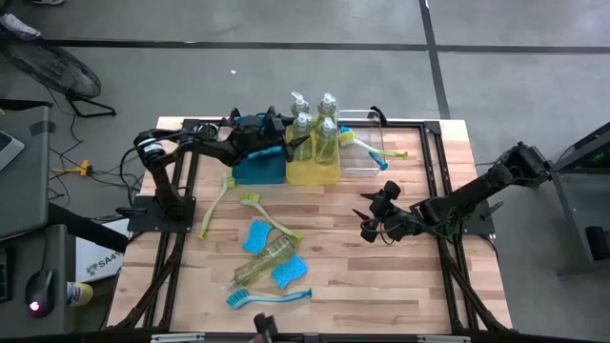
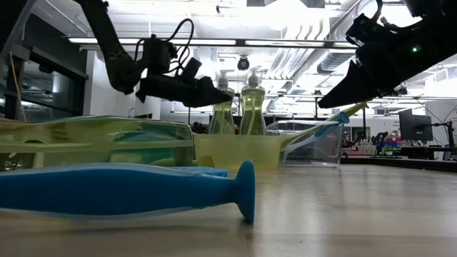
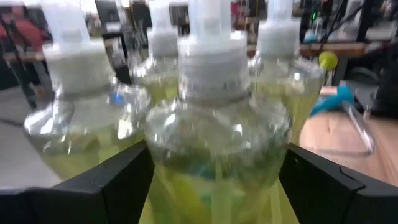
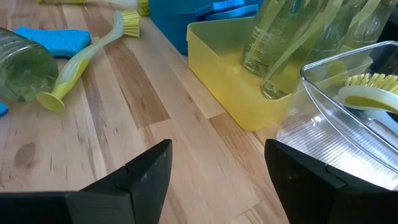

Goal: Pick & Place Kitchen Sink Supplies
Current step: Put the dishwashing liquid into the yellow bin

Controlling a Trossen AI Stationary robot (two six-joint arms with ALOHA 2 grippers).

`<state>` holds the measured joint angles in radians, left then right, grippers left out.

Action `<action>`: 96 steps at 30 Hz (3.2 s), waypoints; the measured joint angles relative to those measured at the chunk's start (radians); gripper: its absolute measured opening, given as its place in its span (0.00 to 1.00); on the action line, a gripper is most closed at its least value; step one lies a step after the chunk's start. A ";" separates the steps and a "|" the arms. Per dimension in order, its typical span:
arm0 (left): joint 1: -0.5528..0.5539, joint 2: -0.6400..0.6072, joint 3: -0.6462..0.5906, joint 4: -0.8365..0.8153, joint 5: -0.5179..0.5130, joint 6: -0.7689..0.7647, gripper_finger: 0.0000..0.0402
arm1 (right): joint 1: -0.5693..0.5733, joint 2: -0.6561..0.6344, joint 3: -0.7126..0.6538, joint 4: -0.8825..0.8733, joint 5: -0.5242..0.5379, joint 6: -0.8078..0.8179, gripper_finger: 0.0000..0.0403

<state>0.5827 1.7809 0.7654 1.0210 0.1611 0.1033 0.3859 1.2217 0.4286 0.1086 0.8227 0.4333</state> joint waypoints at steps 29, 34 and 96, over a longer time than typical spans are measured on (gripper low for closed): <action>-0.048 -0.476 -0.001 -0.898 0.013 0.050 0.79 | 0.000 0.000 0.000 -0.007 -0.006 0.004 0.62; -0.133 -0.585 -0.001 -1.084 0.007 0.016 0.79 | 0.000 0.000 0.000 -0.008 -0.007 0.004 0.62; -1.029 -0.943 -0.106 -1.714 -0.797 -0.898 0.79 | -0.158 0.857 1.254 -0.702 -0.832 -0.647 0.62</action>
<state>-0.4461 0.8379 0.6590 -0.6930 -0.6361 -0.7949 0.2279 2.0783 1.6827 -0.5934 -0.0096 -0.2139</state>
